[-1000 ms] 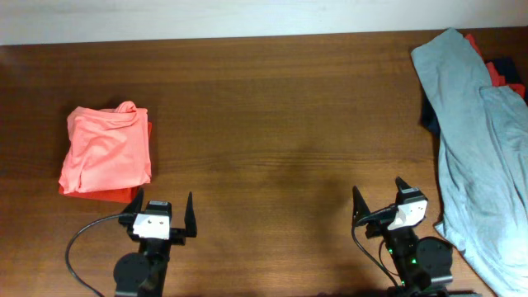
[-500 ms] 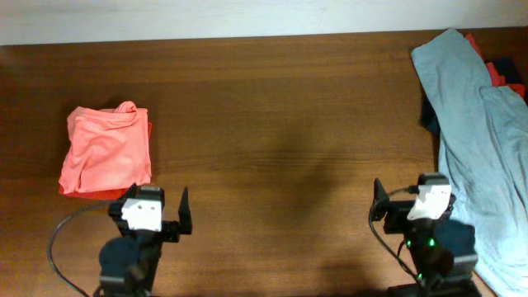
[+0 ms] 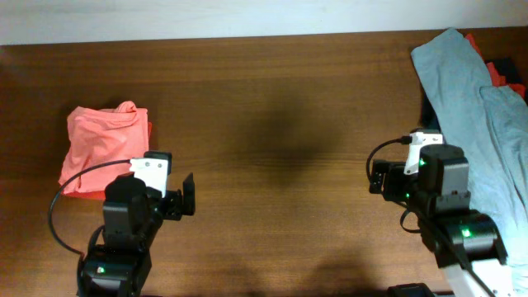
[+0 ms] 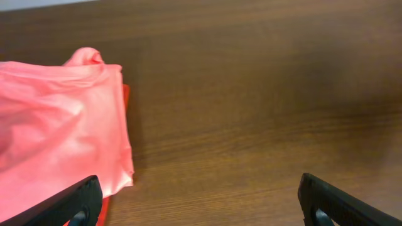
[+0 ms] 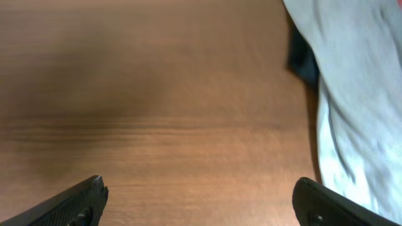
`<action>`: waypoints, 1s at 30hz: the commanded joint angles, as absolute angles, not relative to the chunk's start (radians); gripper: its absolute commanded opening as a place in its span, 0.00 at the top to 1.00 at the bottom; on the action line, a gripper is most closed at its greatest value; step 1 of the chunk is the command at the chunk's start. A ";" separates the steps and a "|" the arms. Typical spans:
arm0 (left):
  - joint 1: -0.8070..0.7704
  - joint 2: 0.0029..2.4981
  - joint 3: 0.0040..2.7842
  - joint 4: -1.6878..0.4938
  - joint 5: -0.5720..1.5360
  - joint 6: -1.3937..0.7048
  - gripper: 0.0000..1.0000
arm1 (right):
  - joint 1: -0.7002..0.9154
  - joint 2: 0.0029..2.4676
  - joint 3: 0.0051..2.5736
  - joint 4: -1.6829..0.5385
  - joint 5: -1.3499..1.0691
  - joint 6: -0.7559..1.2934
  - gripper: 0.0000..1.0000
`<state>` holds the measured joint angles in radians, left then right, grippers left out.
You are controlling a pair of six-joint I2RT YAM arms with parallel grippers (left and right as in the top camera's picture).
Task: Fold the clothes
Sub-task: 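Reach the right gripper to the grey t-shirt on the right pile and grasp it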
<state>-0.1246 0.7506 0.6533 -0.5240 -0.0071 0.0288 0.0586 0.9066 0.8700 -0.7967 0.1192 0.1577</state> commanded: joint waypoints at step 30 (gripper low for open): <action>-0.128 0.757 0.678 -0.532 0.038 0.014 0.01 | -0.546 1.637 0.793 -0.751 0.305 0.447 0.06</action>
